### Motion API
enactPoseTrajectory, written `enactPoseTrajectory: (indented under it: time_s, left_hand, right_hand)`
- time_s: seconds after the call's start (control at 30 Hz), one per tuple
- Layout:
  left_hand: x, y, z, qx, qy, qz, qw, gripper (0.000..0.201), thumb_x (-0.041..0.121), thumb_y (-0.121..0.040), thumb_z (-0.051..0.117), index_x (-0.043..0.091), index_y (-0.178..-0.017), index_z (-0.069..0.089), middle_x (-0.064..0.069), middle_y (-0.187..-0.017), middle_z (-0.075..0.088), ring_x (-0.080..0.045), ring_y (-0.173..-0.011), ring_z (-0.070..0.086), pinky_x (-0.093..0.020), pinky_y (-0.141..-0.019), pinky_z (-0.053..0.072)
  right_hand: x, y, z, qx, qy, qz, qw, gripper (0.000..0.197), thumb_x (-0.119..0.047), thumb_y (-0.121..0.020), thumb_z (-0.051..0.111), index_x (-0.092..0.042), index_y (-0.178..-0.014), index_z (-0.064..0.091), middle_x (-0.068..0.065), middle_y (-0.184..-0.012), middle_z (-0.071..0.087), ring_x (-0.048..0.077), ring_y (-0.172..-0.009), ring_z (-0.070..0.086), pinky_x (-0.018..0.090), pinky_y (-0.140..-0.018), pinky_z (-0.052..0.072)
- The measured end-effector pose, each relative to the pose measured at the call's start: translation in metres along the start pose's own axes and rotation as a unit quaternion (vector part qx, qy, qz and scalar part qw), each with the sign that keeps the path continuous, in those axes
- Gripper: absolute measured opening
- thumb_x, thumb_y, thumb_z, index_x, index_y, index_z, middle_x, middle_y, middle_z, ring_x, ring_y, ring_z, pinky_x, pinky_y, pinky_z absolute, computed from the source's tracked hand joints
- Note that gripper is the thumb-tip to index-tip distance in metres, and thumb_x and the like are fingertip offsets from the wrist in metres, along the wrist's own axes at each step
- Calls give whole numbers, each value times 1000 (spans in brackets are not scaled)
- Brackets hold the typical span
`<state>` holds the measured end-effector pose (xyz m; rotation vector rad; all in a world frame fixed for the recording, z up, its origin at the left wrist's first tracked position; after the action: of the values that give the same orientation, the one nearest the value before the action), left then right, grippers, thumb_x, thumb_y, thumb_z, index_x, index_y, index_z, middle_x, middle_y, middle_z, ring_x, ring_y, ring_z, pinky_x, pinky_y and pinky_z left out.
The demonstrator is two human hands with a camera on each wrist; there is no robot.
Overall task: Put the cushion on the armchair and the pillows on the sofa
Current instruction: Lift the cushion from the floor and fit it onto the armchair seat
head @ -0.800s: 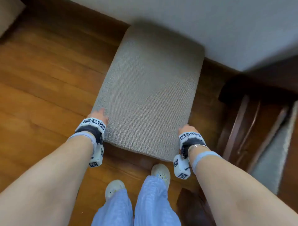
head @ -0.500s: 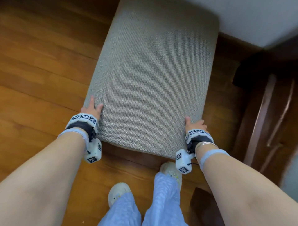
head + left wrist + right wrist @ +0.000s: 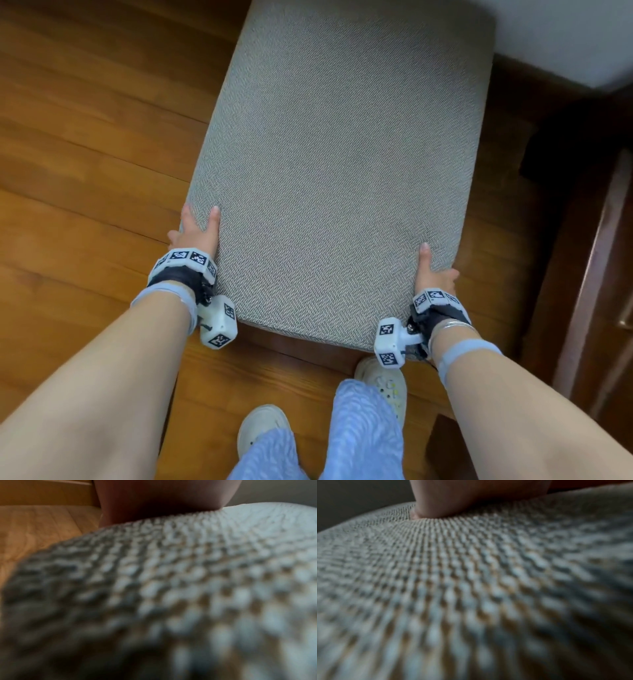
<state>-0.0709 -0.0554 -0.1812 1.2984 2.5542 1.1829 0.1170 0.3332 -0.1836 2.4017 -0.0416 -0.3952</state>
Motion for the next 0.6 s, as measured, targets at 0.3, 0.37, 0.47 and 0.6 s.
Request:
enactPoseTrajectory:
  time_s: [0.3, 0.37, 0.47, 0.6]
  left_hand:
    - [6, 10, -13, -7, 11, -46, 999, 80, 64, -89, 27, 17, -152, 10, -17, -158, 13, -40, -144, 19, -55, -115, 17]
    - [13, 24, -15, -12, -25, -35, 999, 82, 65, -89, 26, 18, -153, 4, -15, -159, 9, -38, -146, 12, -55, -118, 12]
    - [30, 57, -15, -46, -84, -9, 995, 85, 68, -86, 27, 25, -152, -4, -11, -161, -4, -39, -147, -1, -58, -117, 4]
    - [70, 109, -18, -125, -104, 55, 985, 77, 61, -89, 35, 31, -151, 0, -10, -161, -6, -39, -147, 1, -58, -118, 7]
  right_hand:
    - [-18, 21, -20, -18, -25, -51, 998, 82, -68, -86, 38, -1, -133, 49, 18, -136, 51, 33, -125, 49, 37, -101, 37]
    - [-30, 35, -27, -19, -18, -74, 997, 71, -65, -88, 38, -2, -111, 61, 18, -116, 61, 32, -107, 56, 32, -84, 38]
    - [-55, 66, -40, -28, -19, -99, 995, 60, -62, -90, 39, -6, -85, 61, 10, -86, 58, 30, -93, 57, 28, -75, 35]
    - [-97, 117, -72, -18, 36, -164, 986, 68, -61, -92, 35, 0, -94, 65, 18, -98, 65, 34, -98, 59, 34, -82, 42]
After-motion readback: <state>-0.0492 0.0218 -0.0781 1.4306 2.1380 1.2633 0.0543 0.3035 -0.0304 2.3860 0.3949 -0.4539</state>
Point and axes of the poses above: each hand's wrist, its own y-axis away from the middle knuckle, its own z-axis out of the palm, x = y × z, the point moved 7 cm from there along -y, towards the middle knuckle
